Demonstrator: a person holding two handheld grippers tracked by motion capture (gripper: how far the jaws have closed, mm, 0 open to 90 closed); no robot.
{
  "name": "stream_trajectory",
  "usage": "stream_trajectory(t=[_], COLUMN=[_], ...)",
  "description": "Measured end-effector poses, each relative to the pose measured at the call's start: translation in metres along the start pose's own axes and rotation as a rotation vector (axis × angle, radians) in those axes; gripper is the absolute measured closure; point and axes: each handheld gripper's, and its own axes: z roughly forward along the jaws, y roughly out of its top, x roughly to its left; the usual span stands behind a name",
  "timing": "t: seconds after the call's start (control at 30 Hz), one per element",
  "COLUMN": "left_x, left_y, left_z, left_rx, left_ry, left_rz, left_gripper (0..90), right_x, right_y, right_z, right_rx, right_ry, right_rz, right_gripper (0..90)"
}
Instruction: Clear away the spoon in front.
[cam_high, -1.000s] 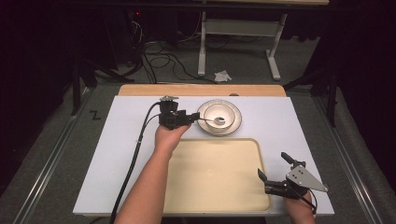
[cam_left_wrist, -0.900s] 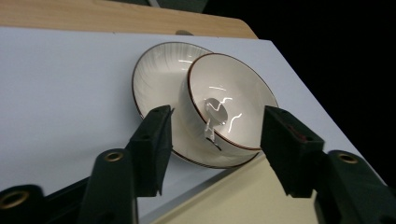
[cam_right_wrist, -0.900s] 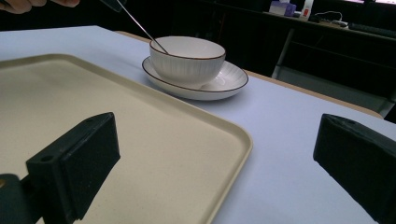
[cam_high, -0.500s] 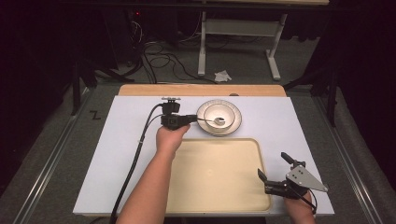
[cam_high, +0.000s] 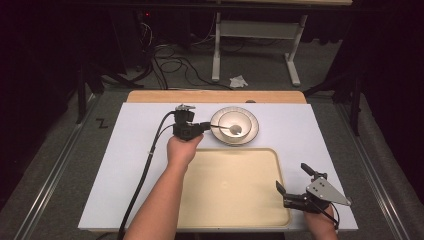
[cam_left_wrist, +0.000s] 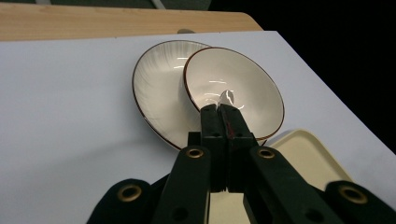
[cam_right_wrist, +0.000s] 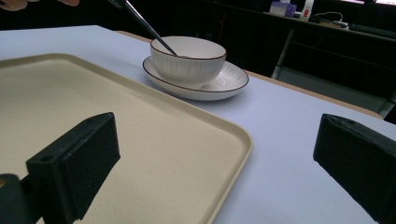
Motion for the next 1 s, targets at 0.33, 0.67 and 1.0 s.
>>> stream_trajectory(t=[0.33,0.67,1.0], left_x=[-0.01,-0.016,-0.023], left_y=[-0.001,-0.011,-0.031], left_z=[-0.014,-0.033,-0.056], left_rx=[-0.062,-0.15,-0.23], left_ry=[0.008,-0.001,-0.001], left_rz=[0.049,0.1,0.138], left_gripper=[89.6,89.6,89.7], right_x=[0.0,0.001,0.002], right_y=[0.001,0.001,0.001], right_z=[0.0,0.0,0.0], right_rx=[0.0,-0.007,-0.003], right_ry=[-0.001,0.003,0.002], right_rz=[-0.011,-0.015,-0.016], right_gripper=[1.0,1.1,1.2])
